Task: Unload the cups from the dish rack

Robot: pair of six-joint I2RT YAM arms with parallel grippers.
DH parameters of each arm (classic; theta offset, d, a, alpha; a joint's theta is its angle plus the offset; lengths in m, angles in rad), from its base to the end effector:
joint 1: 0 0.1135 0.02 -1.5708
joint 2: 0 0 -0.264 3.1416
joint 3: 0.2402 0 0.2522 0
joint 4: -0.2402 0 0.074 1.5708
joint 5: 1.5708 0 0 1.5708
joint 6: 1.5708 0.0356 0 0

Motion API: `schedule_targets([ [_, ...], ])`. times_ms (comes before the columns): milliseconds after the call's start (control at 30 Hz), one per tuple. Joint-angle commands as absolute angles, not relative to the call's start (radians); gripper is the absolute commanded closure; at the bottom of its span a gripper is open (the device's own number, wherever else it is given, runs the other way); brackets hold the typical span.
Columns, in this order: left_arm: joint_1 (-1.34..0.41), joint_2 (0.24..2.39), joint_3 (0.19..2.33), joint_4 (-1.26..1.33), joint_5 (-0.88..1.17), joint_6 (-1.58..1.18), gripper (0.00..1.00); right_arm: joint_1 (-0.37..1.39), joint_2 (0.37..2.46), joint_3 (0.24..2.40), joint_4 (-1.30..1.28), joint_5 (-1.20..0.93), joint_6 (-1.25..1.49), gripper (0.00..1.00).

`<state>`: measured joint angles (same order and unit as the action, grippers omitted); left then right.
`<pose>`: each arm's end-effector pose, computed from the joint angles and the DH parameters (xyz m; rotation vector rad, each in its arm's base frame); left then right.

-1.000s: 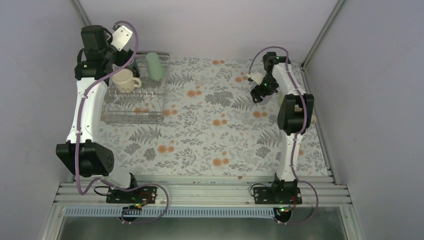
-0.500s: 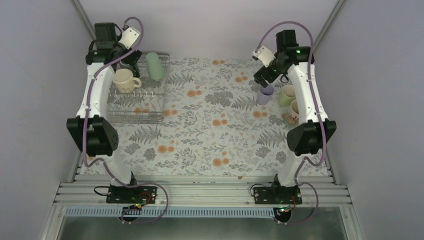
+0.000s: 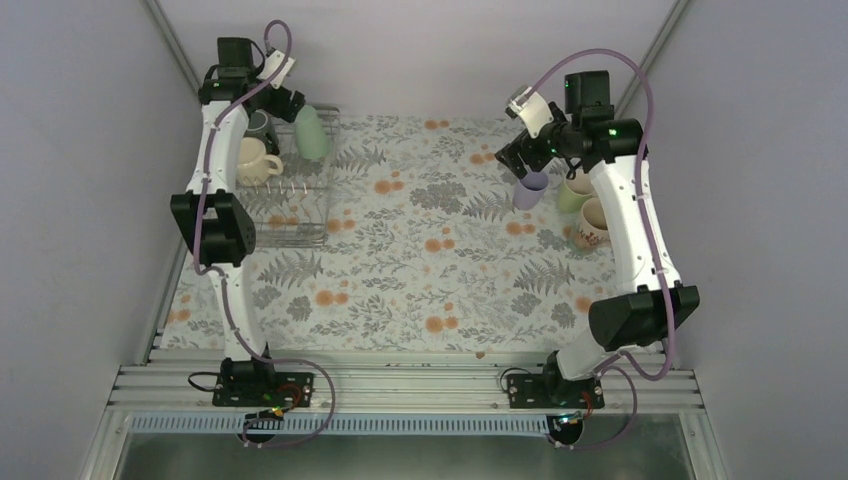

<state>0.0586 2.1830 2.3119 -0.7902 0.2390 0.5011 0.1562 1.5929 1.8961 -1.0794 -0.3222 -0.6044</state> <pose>0.4923 0.0204 0.3539 0.6107 2.1245 0.0433 0.3130 0.0607 0.4323 -0.9980 2.0747 0.1497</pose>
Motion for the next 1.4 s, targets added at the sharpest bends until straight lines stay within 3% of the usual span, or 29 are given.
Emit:
schedule_targets([
  [0,0.056,2.295,2.447,-0.870,0.332,0.466,0.00,0.163,1.574,1.836,-1.015,-0.353,-0.567,0.00],
  [367,0.055,2.502,2.637,-0.906,0.362,0.454,0.00,0.164,1.548,1.740,-0.994,-0.352,-0.559,0.00],
  [767,0.055,2.563,2.668,-0.921,0.399,0.462,0.02,0.163,1.542,1.712,-0.989,-0.339,-0.552,0.00],
  [1100,0.054,2.571,2.654,-0.942,0.422,0.470,0.38,0.169,1.560,1.750,-1.035,-0.356,-0.548,0.00],
  [1267,0.055,2.526,2.646,-0.956,0.425,0.477,0.49,0.174,1.557,1.804,-1.064,-0.363,-0.545,0.00],
  [1367,0.053,2.463,2.647,-0.978,0.422,0.475,0.62,0.174,1.561,1.844,-1.104,-0.461,-0.545,0.00],
])
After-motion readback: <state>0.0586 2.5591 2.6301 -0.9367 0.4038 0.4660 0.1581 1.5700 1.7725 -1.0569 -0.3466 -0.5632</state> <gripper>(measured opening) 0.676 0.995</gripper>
